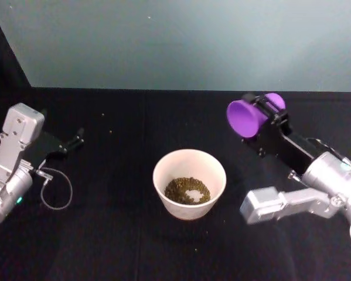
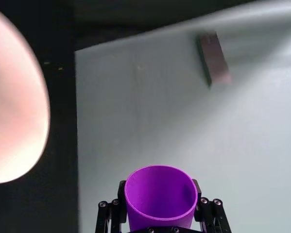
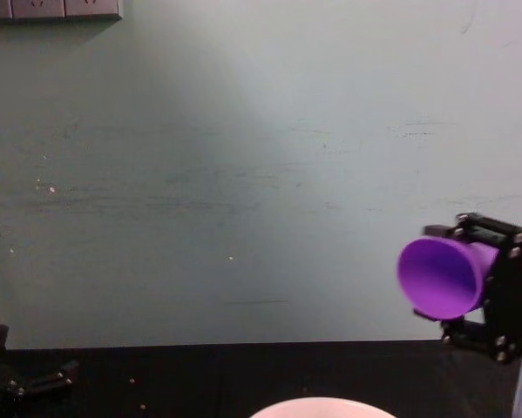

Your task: Pick up the cup and pour the mung beans from the cup into the bowl.

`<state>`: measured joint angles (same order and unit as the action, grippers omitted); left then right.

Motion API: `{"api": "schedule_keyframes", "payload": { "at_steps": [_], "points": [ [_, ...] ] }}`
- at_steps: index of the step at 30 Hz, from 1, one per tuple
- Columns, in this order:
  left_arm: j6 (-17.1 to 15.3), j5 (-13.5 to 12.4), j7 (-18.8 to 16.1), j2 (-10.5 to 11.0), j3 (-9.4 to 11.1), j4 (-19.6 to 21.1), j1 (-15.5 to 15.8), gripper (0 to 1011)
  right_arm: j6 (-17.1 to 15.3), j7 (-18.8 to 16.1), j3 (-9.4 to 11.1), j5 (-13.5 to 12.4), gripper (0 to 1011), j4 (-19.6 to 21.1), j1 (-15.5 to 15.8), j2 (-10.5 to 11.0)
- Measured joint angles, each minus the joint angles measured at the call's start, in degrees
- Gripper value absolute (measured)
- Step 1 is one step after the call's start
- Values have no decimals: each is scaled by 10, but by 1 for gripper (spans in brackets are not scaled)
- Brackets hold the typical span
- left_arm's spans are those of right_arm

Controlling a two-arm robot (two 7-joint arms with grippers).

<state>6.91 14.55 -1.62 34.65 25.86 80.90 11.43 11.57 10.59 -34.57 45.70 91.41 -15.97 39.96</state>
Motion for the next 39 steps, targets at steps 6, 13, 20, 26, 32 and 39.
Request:
{"api": "schedule_keyframes", "payload": {
  "at_steps": [6,13,20,26,32,39],
  "points": [
    [0,0,0,0,0,0,0,1000,5,-49,52,-154,749,-2,32,-19],
    [0,0,0,0,0,0,0,1000,18,-135,103,-339,749,-18,57,-36],
    [0,0,0,0,0,0,0,1000,26,-214,141,-480,749,-45,72,-47],
    [0,0,0,0,0,0,0,1000,29,-284,163,-583,749,-78,79,-63],
    [0,0,0,0,0,0,0,1000,31,-335,178,-653,749,-111,83,-85],
    [0,0,0,0,0,0,0,1000,37,-385,187,-701,749,-147,83,-107]
  ]
}}
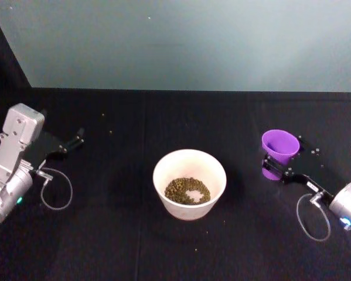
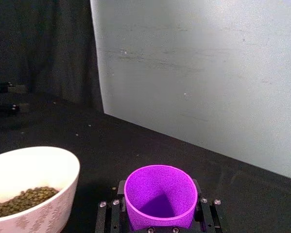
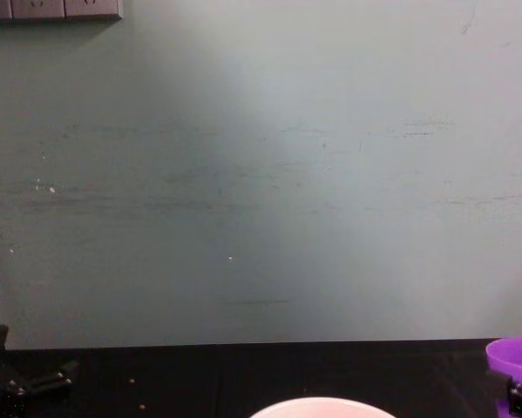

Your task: Pick up the cup and pour the mung beans from the cup into the bowl.

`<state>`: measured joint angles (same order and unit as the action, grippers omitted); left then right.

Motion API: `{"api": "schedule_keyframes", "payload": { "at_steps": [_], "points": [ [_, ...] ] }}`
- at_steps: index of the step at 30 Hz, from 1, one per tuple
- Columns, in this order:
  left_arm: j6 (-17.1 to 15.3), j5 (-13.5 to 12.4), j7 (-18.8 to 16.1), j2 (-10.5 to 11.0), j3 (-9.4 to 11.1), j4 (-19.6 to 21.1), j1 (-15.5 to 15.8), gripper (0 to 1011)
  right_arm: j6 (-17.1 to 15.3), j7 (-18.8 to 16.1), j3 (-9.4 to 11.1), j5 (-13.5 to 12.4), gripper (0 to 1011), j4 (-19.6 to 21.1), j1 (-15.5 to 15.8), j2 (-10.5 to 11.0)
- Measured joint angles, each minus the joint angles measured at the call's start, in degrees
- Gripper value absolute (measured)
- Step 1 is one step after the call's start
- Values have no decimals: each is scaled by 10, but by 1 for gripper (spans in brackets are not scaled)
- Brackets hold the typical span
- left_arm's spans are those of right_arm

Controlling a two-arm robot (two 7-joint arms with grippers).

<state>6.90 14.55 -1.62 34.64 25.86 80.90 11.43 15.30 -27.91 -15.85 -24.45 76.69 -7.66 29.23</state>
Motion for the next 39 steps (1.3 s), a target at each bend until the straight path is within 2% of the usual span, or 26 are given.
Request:
{"api": "schedule_keyframes", "payload": {
  "at_steps": [10,20,37,39],
  "points": [
    [0,0,0,0,0,0,0,1000,18,-15,2,9,749,-19,-2,-22],
    [0,0,0,0,0,0,0,1000,7,-33,0,17,749,-31,-5,-38],
    [0,0,0,0,0,0,0,1000,-4,-48,-5,16,749,-36,-10,-40],
    [0,0,0,0,0,0,0,1000,-4,-48,-5,16,788,-36,-10,-40]
  ]
}}
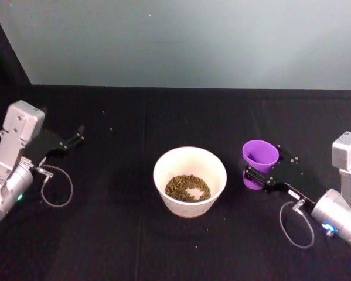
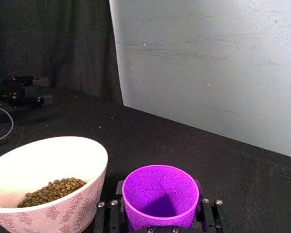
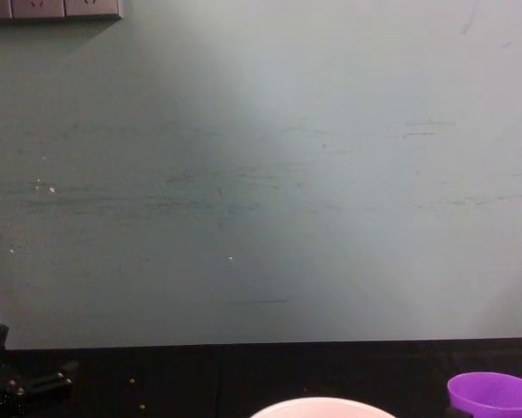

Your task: Pick up the cup and pour the mung beans from the cup into the bowl.

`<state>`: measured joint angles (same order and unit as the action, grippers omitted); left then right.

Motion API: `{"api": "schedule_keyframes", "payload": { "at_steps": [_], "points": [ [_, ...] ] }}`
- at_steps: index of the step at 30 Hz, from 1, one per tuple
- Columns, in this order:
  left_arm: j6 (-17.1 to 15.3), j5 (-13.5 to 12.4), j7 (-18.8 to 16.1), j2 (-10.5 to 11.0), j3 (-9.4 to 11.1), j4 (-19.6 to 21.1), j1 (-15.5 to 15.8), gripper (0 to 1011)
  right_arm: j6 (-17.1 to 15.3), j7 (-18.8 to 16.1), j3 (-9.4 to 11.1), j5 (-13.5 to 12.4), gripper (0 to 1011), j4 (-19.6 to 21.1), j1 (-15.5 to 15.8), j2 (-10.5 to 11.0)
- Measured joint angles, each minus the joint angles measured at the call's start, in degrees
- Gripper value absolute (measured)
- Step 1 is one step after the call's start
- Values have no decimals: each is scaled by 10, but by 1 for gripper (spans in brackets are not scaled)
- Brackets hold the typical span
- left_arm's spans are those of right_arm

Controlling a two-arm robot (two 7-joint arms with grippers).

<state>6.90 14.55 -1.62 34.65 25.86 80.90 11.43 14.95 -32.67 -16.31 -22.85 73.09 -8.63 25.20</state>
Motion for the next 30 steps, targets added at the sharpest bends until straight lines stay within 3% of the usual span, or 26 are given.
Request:
{"api": "schedule_keyframes", "payload": {
  "at_steps": [10,15,23,27,30],
  "points": [
    [0,0,0,0,0,0,0,1000,1,0,0,0,1000,0,0,0],
    [0,0,0,0,0,0,0,1000,7,1,6,-5,1000,10,6,1],
    [0,0,0,0,0,0,0,1000,7,8,31,-30,1000,59,27,7],
    [0,0,0,0,0,0,0,1000,1,34,49,-33,1000,90,42,8],
    [0,0,0,0,0,0,0,1000,-15,90,72,-15,1002,124,60,3]
  ]
}}
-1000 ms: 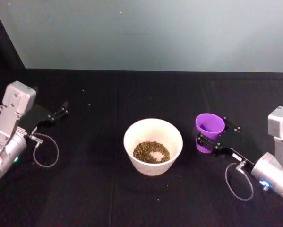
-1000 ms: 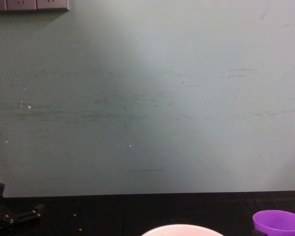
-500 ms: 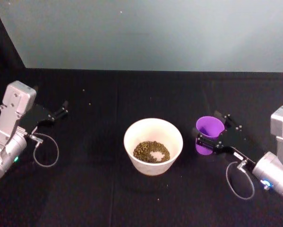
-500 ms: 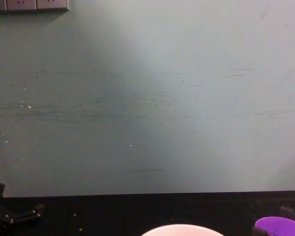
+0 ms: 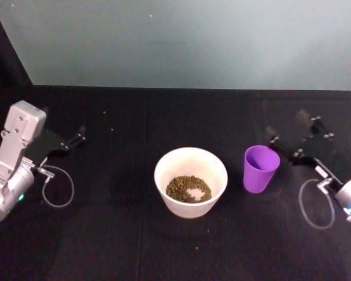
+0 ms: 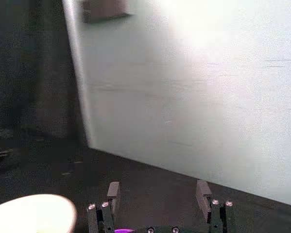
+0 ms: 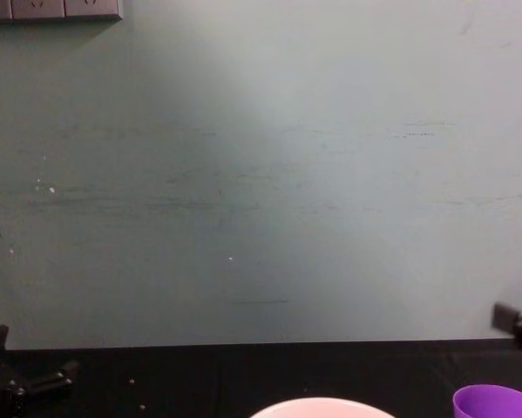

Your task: Pick up the cup and pour the mung beans from the cup into the bowl.

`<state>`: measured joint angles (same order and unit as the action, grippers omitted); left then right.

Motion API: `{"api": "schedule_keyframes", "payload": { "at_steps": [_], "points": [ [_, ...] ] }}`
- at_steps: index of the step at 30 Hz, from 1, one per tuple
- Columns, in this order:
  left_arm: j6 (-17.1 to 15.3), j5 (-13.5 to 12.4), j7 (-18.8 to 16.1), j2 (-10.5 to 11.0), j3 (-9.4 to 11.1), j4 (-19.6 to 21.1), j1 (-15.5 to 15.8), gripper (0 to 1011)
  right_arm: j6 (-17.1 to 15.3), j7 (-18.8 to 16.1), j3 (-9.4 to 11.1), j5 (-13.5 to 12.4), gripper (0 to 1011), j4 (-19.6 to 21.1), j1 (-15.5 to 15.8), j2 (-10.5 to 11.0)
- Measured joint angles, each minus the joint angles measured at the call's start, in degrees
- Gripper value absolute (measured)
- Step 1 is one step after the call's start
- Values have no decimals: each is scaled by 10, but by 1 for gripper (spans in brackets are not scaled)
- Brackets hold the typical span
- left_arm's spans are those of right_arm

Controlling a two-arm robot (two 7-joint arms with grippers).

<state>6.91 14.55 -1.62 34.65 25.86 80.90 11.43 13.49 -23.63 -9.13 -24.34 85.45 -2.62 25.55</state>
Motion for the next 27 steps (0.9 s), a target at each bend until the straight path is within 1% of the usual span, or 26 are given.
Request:
{"api": "schedule_keyframes", "payload": {
  "at_steps": [4,5,6,7,9,14,16,20,23,27],
  "points": [
    [0,0,0,0,0,0,0,1000,-13,61,18,33,1000,18,12,-10],
    [0,0,0,0,0,0,0,1000,-15,90,25,53,1002,21,15,-17],
    [0,0,0,0,0,0,0,1000,-16,101,27,60,1000,21,16,-20],
    [0,0,0,0,0,0,0,1000,-17,124,34,76,1002,19,17,-27],
    [0,0,0,0,0,0,0,1000,-18,149,42,92,1000,13,16,-37],
    [0,0,0,0,0,0,0,1000,-13,175,52,113,1002,-6,11,-51],
    [0,0,0,0,0,0,0,1000,-11,178,54,118,1000,-12,9,-54],
    [0,0,0,0,0,0,0,1000,-5,179,58,126,1000,-27,3,-61],
    [0,0,0,0,0,0,0,1000,-1,169,60,124,1000,-34,0,-61],
    [0,0,0,0,0,0,0,1000,-2,169,60,124,1002,-33,1,-61]
  ]
}}
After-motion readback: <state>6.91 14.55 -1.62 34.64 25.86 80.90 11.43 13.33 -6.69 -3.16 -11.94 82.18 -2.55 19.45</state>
